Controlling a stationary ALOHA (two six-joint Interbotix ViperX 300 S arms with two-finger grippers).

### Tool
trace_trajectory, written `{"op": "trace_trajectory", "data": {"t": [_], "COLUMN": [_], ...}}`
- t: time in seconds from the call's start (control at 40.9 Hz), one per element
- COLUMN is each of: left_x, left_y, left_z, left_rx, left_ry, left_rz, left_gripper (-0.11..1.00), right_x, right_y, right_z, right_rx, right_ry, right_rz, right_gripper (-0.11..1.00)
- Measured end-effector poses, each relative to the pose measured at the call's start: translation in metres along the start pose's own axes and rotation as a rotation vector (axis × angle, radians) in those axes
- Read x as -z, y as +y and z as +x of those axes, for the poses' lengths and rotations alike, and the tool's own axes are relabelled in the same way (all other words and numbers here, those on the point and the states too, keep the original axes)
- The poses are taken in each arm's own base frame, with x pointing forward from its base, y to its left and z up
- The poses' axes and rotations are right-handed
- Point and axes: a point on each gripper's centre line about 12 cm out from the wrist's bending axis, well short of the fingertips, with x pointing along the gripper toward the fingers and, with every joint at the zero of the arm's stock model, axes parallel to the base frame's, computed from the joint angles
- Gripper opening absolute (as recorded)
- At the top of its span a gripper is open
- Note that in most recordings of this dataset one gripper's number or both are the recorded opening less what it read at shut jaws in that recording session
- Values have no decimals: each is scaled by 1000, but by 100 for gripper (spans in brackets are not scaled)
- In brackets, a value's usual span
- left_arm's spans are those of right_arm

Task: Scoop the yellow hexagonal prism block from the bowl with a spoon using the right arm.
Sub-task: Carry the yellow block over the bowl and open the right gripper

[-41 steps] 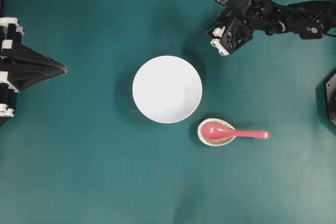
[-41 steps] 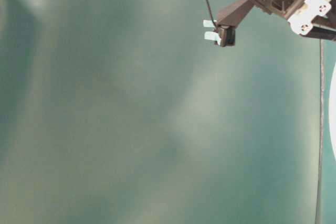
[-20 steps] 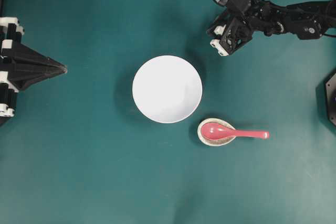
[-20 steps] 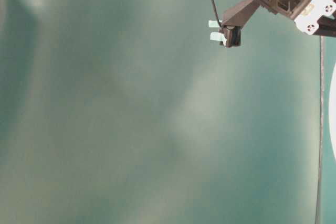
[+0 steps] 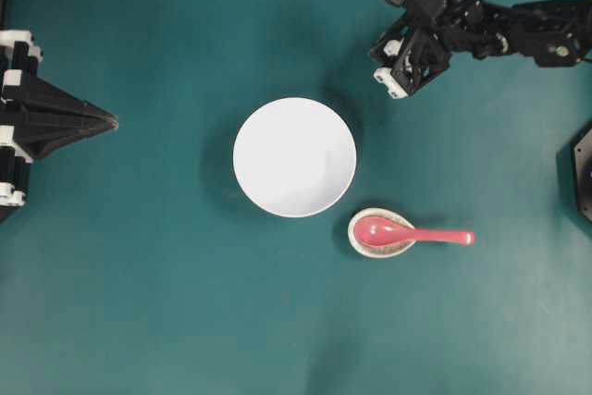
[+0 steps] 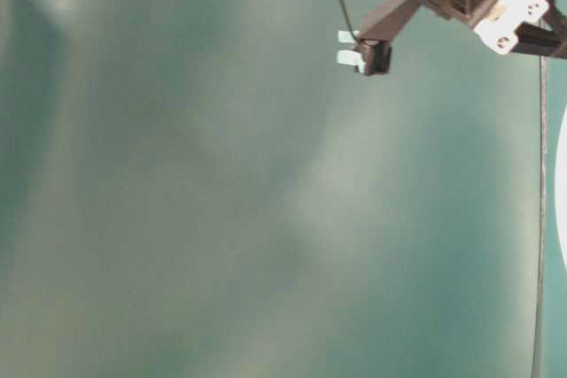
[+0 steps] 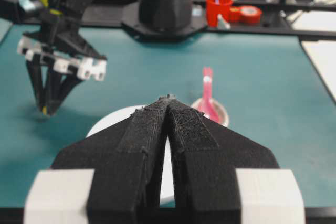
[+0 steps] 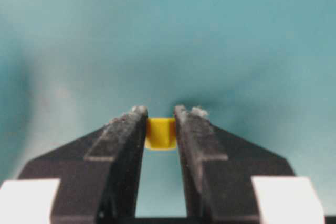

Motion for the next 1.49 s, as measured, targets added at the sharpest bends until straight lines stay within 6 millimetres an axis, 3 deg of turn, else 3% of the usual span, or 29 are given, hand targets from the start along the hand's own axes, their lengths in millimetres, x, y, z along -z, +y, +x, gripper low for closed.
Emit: {"op": "trace_trajectory", "data": {"t": [0.196, 0.392, 0.661, 1.101, 1.175, 1.322, 1.493], "left_x": [0, 0, -1, -1, -1, -1, -1], "left_y": [0, 0, 0, 0, 0, 0, 0], "left_z": [0, 0, 0, 0, 0, 0, 0], "left_rx": [0, 0, 0, -1, 0, 0, 0], "left_ry": [0, 0, -6, -11, -11, -11, -11], "left_rz": [0, -2, 0, 0, 0, 0, -2], "left_gripper": [-1, -1, -1, -1, -1, -1, -1], "right_x": [-12, -21, -31, -46, -45, -43, -41], "right_y": [26, 69, 120, 150, 153, 157, 157], "right_z": [-25, -51, -67, -58, -59, -60, -60], "right_rx": [-67, -167, -278, -324, -329, -338, -339], "right_ry": [-38, -105, -156, -153, -152, -148, -133], "right_rz": [-42, -125, -207, -252, -256, -263, -262], "right_gripper": [24, 24, 24, 25, 31, 53, 55]}}
